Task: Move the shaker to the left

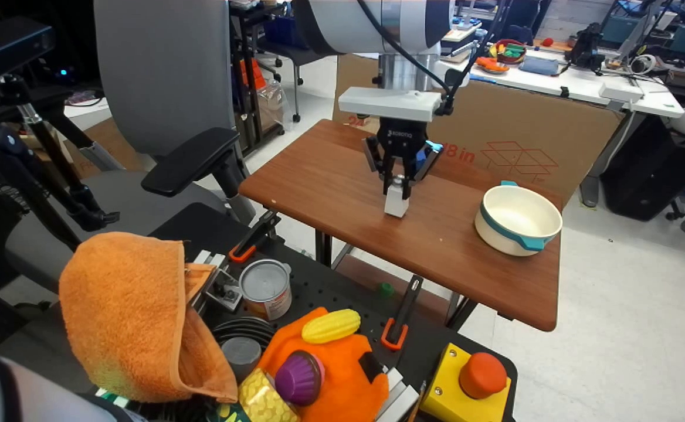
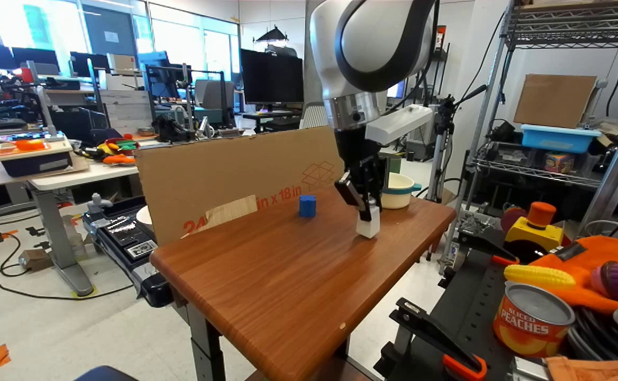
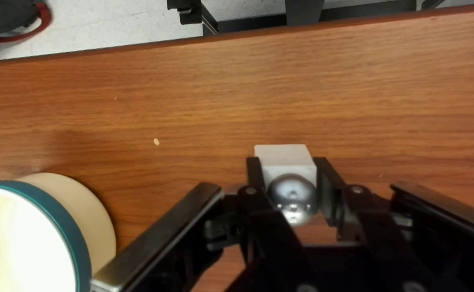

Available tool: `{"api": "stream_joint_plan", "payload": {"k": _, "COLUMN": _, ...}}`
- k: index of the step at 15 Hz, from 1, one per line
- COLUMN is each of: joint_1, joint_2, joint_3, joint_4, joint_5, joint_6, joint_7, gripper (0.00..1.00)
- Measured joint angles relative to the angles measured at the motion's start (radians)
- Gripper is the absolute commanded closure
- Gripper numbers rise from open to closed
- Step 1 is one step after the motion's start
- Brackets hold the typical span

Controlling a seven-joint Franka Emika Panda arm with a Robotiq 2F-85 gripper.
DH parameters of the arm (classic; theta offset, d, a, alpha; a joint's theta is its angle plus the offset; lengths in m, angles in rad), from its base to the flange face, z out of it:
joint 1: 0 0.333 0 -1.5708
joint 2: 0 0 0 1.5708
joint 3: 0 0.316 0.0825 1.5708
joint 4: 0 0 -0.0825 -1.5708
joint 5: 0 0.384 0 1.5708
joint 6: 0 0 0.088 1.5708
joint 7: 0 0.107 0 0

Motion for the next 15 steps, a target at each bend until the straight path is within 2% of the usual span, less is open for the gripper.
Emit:
{"api": "stream_joint_plan", "payload": {"k": 8, "joint_1": 0.039, "joint_2": -0.211, "joint_3": 0.123, "joint_4": -0.11, "joint_5": 0.064, "joint_6": 0.006, "joint_7": -0.038, "gripper": 0.9}}
{"api": "stream_joint_plan", "payload": {"k": 11, "joint_1": 0.062, "joint_2": -0.223, "joint_3": 0.154, "joint_4": -0.128, "joint_5": 0.067, "joint_6": 0.005, "joint_7": -0.044, "gripper": 0.9}}
{"api": "stream_joint_plan", "payload": {"k": 15, "joint_1": 0.079, "joint_2": -0.177, "joint_3": 0.161, "joint_4": -0.129, "joint_5": 0.063, "joint_6": 0.005, "joint_7": -0.066, "gripper": 0.9}}
